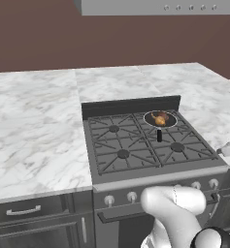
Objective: Put the onion and potato in the pan. Then turn on the rear right burner and set the heat to medium.
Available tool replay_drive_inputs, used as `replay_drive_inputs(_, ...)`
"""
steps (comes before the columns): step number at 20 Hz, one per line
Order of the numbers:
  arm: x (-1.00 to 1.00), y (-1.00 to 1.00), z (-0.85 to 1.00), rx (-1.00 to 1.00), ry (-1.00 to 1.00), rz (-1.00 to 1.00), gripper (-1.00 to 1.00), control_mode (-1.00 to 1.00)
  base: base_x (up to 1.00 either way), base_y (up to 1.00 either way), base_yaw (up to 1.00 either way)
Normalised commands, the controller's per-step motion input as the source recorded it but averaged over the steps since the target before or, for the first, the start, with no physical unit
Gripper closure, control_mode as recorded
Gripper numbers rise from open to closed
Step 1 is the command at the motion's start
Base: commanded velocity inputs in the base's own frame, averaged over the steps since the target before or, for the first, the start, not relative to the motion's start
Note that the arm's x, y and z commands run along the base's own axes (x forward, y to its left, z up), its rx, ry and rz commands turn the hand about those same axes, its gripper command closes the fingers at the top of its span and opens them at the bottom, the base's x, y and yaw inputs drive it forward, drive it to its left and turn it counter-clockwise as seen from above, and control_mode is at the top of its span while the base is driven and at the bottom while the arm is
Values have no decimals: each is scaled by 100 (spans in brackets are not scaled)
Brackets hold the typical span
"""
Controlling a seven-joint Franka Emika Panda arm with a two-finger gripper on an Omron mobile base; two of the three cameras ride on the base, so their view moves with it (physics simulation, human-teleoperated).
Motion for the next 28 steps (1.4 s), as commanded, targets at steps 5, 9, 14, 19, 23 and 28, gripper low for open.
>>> replay_drive_inputs(5, -28, 0, -4, 1, 0, 0, -100, -100, 0, 0, 0)
replay_drive_inputs(9, -14, 0, -30, 6, 0, 0, -100, -100, 0, 0, 0)
replay_drive_inputs(14, -4, 0, -40, 9, -3, -4, -100, -100, 0, 0, 0)
replay_drive_inputs(19, 0, 0, -40, 10, -4, -7, -100, -100, 0, 0, 0)
replay_drive_inputs(23, 0, 0, -44, 12, -4, -8, -100, -100, 0, 0, 0)
replay_drive_inputs(28, 0, -2, -46, 16, -1, -9, -100, -100, 0, 0, 0)
